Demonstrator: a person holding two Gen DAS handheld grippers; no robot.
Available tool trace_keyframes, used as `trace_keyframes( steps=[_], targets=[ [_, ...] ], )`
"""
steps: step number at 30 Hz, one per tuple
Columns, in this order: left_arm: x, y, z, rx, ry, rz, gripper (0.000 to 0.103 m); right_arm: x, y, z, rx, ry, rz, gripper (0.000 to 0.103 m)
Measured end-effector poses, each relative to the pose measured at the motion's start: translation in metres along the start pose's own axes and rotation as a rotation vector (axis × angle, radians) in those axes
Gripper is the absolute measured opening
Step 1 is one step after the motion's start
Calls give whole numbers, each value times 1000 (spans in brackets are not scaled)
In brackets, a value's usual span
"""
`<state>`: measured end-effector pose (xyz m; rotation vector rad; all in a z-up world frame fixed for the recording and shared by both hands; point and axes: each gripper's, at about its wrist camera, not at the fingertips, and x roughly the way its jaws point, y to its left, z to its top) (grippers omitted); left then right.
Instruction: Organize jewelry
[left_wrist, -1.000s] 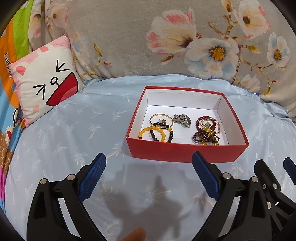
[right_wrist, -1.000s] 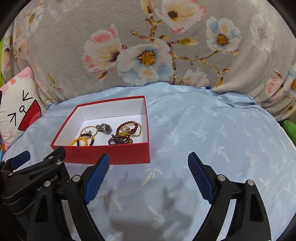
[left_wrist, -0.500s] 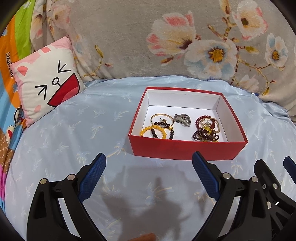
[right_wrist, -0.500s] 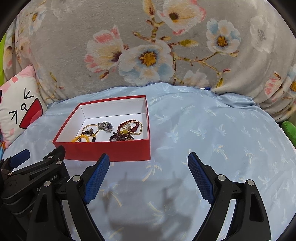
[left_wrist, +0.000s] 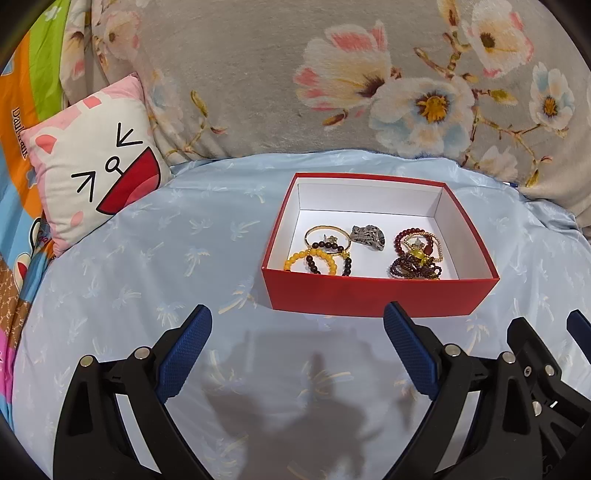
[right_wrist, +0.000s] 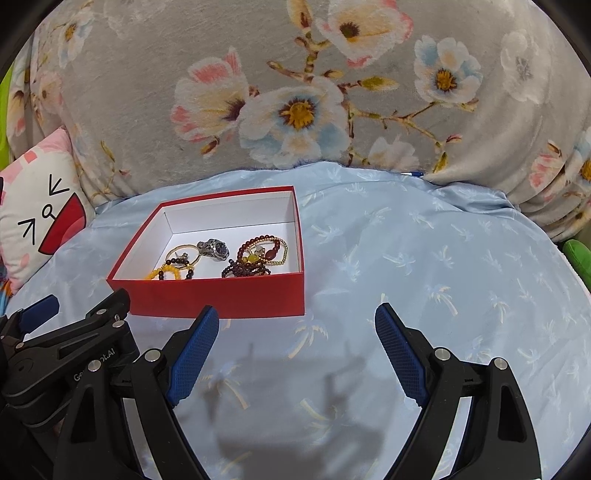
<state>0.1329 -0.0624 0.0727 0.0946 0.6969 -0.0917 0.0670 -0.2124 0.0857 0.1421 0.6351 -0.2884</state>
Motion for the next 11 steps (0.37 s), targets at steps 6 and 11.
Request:
trace_keyframes(
  steps=[6, 11],
  targets=[
    [3, 3, 1, -9, 15, -8, 90, 0, 2, -2, 0, 4, 2, 83],
    [4, 5, 0, -8, 9, -6, 90, 1, 5, -4, -7, 3, -1, 83]
  ],
)
